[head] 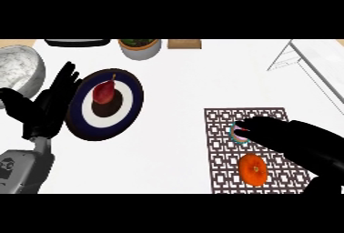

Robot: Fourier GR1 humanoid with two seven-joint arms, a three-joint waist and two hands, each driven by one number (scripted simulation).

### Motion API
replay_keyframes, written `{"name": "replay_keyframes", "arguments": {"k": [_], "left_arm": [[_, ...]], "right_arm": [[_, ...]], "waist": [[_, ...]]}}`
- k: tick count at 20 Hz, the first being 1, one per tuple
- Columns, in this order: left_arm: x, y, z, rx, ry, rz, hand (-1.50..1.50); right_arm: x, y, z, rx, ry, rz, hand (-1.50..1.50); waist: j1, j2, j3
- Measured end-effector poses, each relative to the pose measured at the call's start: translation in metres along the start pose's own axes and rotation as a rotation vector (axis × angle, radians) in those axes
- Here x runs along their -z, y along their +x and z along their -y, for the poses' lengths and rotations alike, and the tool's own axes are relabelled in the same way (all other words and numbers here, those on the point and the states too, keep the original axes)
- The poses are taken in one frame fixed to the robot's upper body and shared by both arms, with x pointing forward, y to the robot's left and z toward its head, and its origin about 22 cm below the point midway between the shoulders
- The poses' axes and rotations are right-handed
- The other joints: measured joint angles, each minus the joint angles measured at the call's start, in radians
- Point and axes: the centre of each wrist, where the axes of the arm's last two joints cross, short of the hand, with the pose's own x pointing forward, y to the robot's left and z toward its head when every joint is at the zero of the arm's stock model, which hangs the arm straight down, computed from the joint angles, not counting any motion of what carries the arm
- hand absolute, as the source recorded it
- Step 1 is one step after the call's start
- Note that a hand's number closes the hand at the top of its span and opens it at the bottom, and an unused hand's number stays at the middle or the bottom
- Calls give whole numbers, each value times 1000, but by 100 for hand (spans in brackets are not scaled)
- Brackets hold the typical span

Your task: Pick the squash from the placemat and place it in the tiered shelf

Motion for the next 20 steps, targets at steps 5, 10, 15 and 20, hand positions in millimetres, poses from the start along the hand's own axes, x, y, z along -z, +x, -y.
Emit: {"name": "replay_keyframes", "arguments": {"k": [5,10,15,20], "left_arm": [[-4,2,-5,-2,-3,6,0],[-4,1,-4,-13,-5,6,0],[-5,5,-2,-8,-6,5,0],[-4,-4,-6,-4,-5,7,0]], "right_arm": [[2,13,-22,-115,49,-101,-150],[1,21,-36,-184,66,-161,-150],[-2,17,-50,-221,80,-196,-150],[4,8,-62,-236,95,-212,-150]], "waist": [[4,1,0],[4,3,0],[4,3,0],[6,4,0]]}}
